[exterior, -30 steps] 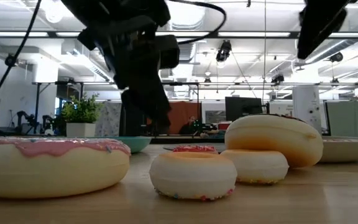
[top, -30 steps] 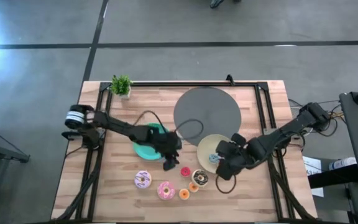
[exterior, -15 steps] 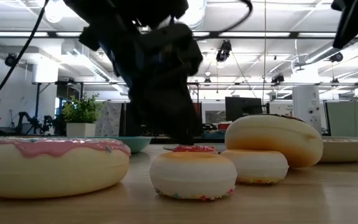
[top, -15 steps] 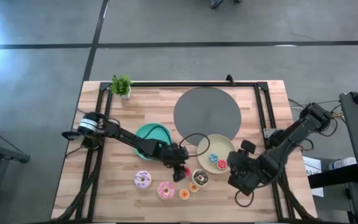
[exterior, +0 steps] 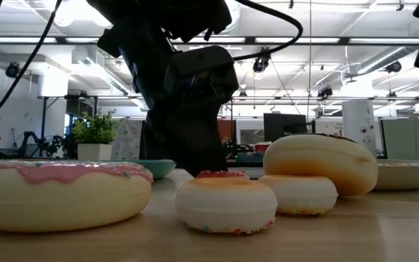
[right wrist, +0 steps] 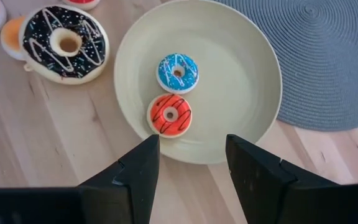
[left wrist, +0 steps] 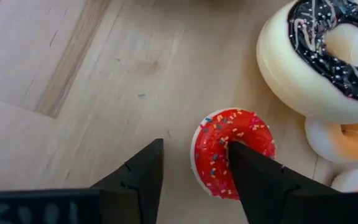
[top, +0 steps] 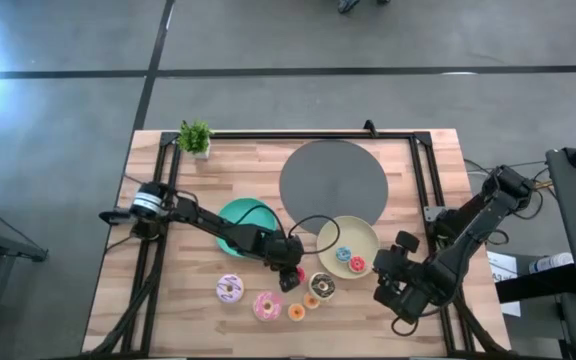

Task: Pick & Place donuts
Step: Put the small red doughnut on the brown plate

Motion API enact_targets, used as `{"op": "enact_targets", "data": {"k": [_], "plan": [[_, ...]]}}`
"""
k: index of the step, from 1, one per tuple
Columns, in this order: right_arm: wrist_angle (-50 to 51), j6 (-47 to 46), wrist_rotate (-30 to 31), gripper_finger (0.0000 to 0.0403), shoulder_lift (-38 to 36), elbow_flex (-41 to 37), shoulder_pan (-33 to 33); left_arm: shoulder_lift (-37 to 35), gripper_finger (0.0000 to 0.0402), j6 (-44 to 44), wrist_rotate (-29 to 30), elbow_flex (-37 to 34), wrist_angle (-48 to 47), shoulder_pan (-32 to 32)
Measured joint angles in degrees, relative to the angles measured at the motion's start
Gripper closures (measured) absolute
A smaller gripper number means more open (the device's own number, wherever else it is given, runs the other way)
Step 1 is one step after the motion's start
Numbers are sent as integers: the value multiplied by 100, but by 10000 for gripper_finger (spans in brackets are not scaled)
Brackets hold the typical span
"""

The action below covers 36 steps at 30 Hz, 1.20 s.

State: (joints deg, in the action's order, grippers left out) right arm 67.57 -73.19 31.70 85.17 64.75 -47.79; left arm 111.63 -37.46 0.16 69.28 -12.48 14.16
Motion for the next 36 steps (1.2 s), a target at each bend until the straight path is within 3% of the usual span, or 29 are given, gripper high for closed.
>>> {"op": "enact_targets", "data": {"k": [14, 19, 25, 36], "plan": [[20, -534, 59, 237, -157, -44, -60, 241, 393, 116, 445, 347, 22, 184], [460, -1373, 686, 237, -476, 94, -330, 154, 400, 670, 495, 1195, -734, -143], [925, -1836, 739, 241, -634, 146, -536, 217, 401, 1813, 569, 2437, -1254, -634], [1017, -2099, 704, 248, -438, 135, -551, 1428, 401, 2140, 364, 2961, -1050, -916]]}}
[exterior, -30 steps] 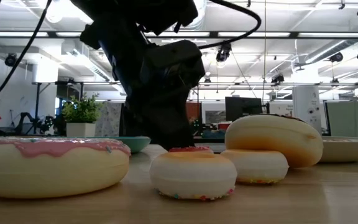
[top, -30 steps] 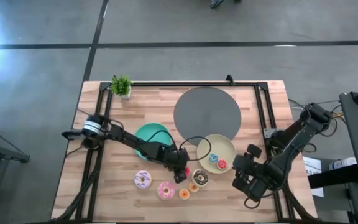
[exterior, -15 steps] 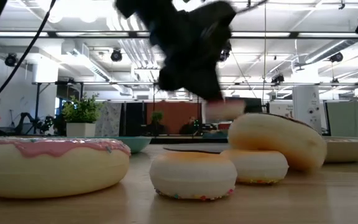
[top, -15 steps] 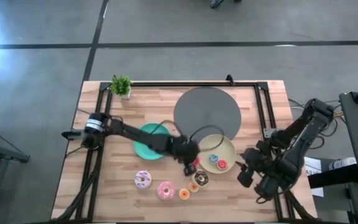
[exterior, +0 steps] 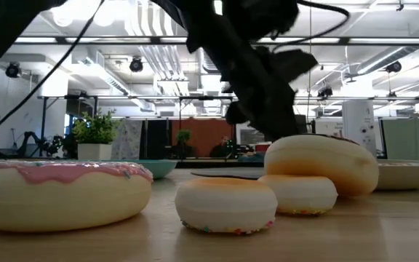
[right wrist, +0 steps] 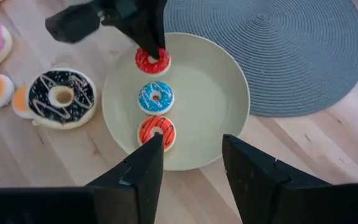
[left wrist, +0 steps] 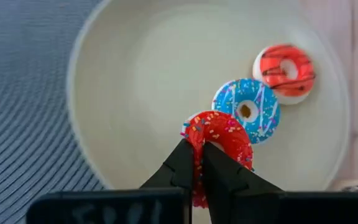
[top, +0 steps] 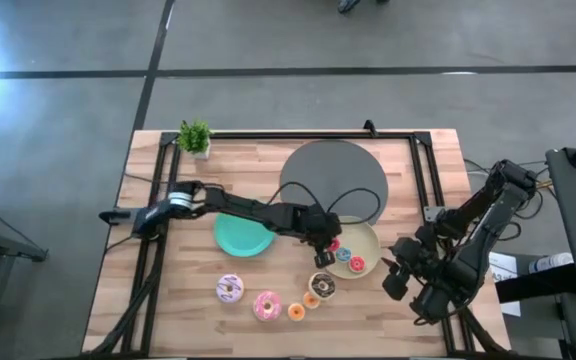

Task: Pick & Place donuts
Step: Put the small red doughnut on the brown plate

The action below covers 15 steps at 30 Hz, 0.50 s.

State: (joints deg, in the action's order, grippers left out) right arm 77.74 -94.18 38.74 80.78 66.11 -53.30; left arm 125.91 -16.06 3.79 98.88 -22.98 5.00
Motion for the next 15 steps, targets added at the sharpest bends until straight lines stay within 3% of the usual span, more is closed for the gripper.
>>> {"op": "enact_targets", "data": {"k": [7, 15], "plan": [[6, -14, -149, 247, 8, -13, -9, 257, 390, 99, 2, 306, -188, 43], [2, -14, -129, 246, 8, -93, -9, 59, 319, 64, 26, 329, -404, 18]]}}
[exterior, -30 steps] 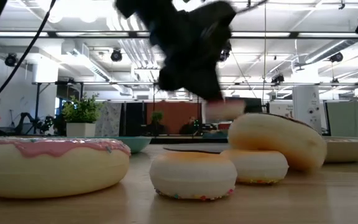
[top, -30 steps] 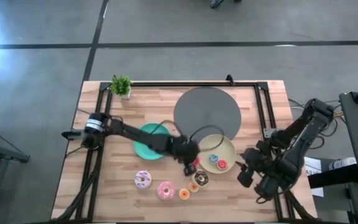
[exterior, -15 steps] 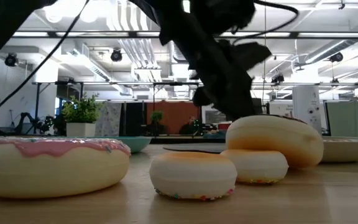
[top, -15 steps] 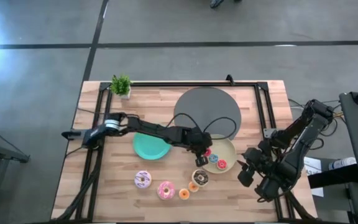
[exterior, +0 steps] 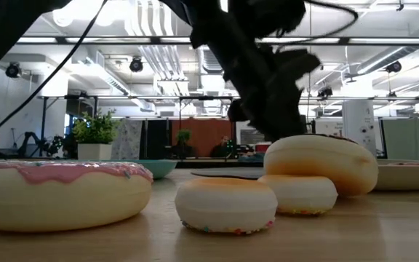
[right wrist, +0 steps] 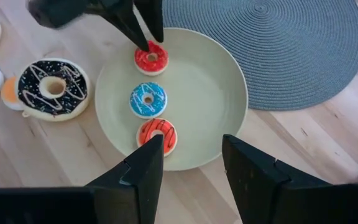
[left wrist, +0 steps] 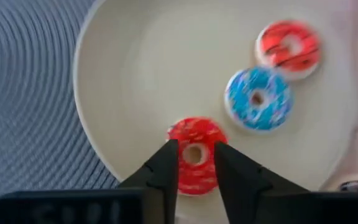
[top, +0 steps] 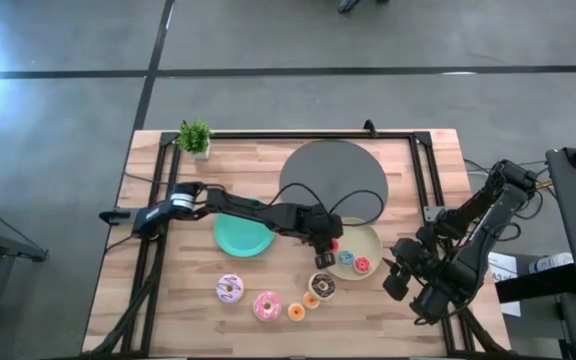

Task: Pick & Place donuts
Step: Put the small red doughnut on the brown plate, then adjust the small blue doughnut to align with the red doughnut on the brown plate

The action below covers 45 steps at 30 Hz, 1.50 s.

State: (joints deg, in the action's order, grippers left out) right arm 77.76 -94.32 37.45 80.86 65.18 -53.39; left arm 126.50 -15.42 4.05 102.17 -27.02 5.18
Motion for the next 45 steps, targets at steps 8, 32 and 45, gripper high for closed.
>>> {"op": "enact_targets", "data": {"k": [8, 32, 45], "plan": [[-140, 9, -8, 248, 0, -49, 0, -19, 295, 43, -93, 138, 105, -23], [-4202, 3161, -2380, 393, -99, -1886, 3284, -3448, 317, -2198, -259, -4234, 2830, 543], [-4040, 3670, -3099, 394, 1053, -1660, 3661, -4138, 317, -2386, -66, -4891, 3356, 543]]}}
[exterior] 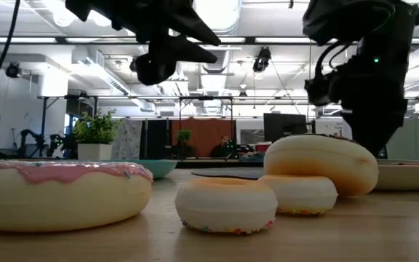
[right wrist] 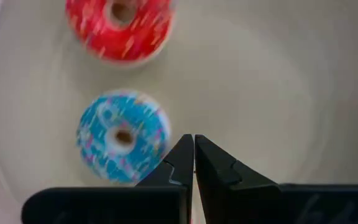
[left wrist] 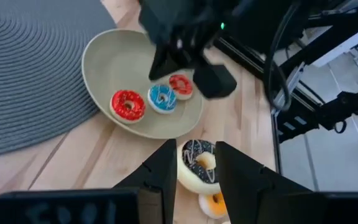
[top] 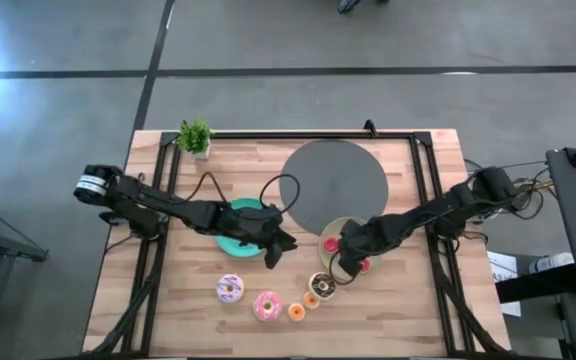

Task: Pick & Place donuts
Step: Adjust the small blue doughnut to align with the red doughnut on the brown plate, then put the big black doughnut on the blue plate

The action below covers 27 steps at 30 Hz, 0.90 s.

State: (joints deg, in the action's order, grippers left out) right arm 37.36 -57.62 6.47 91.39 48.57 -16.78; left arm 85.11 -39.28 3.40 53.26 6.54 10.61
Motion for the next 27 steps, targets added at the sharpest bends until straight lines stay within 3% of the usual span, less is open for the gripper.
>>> {"op": "enact_targets", "data": {"k": [3, 8, 13, 20, 24, 27], "plan": [[-49, 180, -323, 394, 227, 179, -9, 18, 317, 3, -2, -8, -75, 0], [-209, 481, -350, 394, 437, 566, -8, 45, 317, 21, 4, -9, -287, 0], [-12, 585, 35, 394, 482, 873, -7, 45, 317, 60, 10, -9, -423, 1], [1221, 869, 617, 381, -297, 806, -296, 84, 317, 83, -335, -18, -808, 141], [936, 1153, 620, 354, -963, 743, -852, 506, 317, 260, -923, 36, -676, 272], [278, 1641, 549, 321, -1153, 751, -1350, 941, 312, 505, -982, 235, -661, 398]]}}
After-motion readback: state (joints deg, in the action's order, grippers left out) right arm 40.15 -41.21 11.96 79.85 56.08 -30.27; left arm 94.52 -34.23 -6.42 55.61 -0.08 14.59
